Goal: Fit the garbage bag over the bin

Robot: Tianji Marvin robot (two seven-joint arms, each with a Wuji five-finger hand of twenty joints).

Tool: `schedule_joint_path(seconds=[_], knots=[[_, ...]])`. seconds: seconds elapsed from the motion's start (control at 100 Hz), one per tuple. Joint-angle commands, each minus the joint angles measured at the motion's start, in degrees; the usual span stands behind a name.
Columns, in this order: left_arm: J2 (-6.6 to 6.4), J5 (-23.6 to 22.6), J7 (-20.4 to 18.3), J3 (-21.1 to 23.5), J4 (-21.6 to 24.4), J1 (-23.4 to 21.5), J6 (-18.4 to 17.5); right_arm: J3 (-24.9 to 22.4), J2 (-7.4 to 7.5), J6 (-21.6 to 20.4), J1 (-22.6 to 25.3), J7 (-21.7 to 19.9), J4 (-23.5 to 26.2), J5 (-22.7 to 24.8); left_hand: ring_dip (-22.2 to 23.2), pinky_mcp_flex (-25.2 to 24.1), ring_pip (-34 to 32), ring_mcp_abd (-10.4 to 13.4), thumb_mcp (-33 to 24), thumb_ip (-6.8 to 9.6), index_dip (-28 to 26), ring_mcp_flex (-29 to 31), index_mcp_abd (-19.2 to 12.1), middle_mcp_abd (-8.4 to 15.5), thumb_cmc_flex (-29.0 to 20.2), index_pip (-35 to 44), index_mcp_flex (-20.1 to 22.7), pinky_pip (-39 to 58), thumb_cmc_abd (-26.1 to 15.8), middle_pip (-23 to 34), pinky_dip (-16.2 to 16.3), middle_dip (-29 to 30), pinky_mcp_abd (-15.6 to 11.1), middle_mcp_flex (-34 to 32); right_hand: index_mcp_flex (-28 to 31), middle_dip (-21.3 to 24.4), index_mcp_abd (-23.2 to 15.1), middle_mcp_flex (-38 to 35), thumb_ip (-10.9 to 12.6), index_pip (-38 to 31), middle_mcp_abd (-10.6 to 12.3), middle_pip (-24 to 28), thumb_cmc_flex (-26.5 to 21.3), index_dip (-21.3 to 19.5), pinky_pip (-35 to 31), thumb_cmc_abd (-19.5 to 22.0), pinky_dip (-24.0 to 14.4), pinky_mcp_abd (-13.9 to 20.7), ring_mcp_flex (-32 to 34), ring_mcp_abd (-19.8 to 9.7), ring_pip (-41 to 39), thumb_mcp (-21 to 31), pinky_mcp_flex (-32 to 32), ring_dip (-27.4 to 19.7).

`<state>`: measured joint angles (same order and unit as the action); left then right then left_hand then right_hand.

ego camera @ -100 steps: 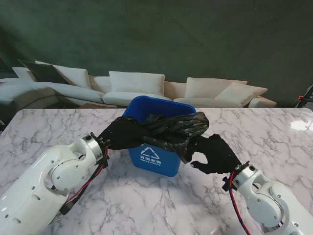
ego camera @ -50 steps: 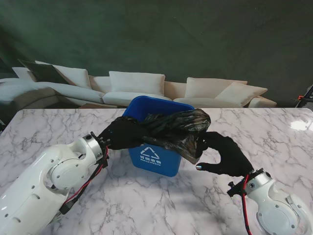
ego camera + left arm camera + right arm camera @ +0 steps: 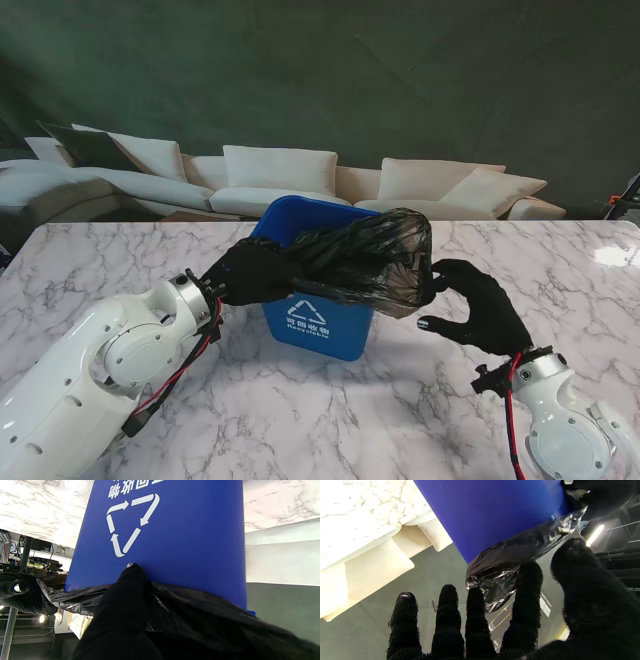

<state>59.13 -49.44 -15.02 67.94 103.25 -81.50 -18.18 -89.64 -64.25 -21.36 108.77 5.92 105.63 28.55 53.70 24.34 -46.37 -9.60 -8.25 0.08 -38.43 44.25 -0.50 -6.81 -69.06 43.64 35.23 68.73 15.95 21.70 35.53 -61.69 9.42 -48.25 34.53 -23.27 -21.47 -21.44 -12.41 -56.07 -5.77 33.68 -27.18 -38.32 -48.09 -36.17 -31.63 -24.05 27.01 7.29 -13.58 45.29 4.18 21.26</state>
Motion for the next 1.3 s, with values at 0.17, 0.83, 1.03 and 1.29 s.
schedule_joint_path(seconds=[0.17, 0.83, 1.03, 1.29], knots=[[-0.1, 0.0, -1.2, -0.3, -0.2, 0.2, 0.4, -0.3, -0.86, 0.5, 0.2, 1.7, -1.2, 0.0, 0.9, 0.6, -2.2, -0.1, -3.4, 1.12, -0.3, 1.9, -1.1, -1.0, -2.3, 2.4, 3.5, 2.7, -0.3, 1.2, 0.8, -0.4, 1.5, -1.4, -1.9, -0.7, -3.4, -0.5, 0.8, 2.5, 1.1, 1.1, 1.0, 4.3, -1.2, 1.2, 0.4, 1.6, 2.3, -1.2, -1.6, 1.0, 0.5, 0.5], [0.01, 0.1, -0.5, -0.5, -0.4, 0.4, 0.3, -2.0, -0.9, -1.9, -1.6, 13.0, 1.7, 17.5, 0.9, 0.6, -2.1, 0.0, -3.4, 1.07, -0.3, 1.7, -1.1, -0.9, -2.3, 2.3, 3.4, 2.7, -0.3, 1.1, 0.8, -0.4, 1.5, -1.3, -7.9, -19.4, 8.3, -4.9, 7.5, 22.8, 3.9, 15.6, 10.8, 14.7, -11.4, 10.1, -8.4, 3.9, 5.1, -4.3, -33.5, -8.4, 2.5, 20.3], [0.1, 0.3, 0.0, -1.1, -0.7, 0.8, -0.1, 1.5, 0.03, -0.1, -5.3, 12.3, 3.8, 23.1, 0.9, 0.5, -2.0, -0.1, -3.4, 1.06, -0.3, 1.7, -1.1, -0.8, -2.3, 2.3, 3.5, 2.6, -0.3, 1.1, 0.8, -0.4, 1.6, -1.3, -5.0, -20.1, 13.9, -4.4, 7.6, 23.0, 3.5, 15.3, 13.5, 13.6, -12.5, 13.6, -8.6, 3.9, 4.8, -4.4, -35.0, -12.2, 2.6, 20.9], [0.12, 0.4, 0.2, -1.0, -0.7, 0.7, -0.2, 8.3, 1.2, 2.6, -12.6, 10.7, 1.0, 27.9, 0.9, 0.4, -1.9, -0.1, -3.4, 1.05, -0.3, 1.6, -1.1, -0.8, -2.3, 2.3, 3.5, 2.6, -0.3, 1.1, 0.8, -0.4, 1.5, -1.3, -2.0, -19.6, 12.9, -3.6, 8.4, 21.7, 3.1, 14.2, 10.6, 10.3, -12.4, 21.6, -7.5, 3.5, 3.7, -4.4, -33.8, -20.8, 1.2, 19.9]])
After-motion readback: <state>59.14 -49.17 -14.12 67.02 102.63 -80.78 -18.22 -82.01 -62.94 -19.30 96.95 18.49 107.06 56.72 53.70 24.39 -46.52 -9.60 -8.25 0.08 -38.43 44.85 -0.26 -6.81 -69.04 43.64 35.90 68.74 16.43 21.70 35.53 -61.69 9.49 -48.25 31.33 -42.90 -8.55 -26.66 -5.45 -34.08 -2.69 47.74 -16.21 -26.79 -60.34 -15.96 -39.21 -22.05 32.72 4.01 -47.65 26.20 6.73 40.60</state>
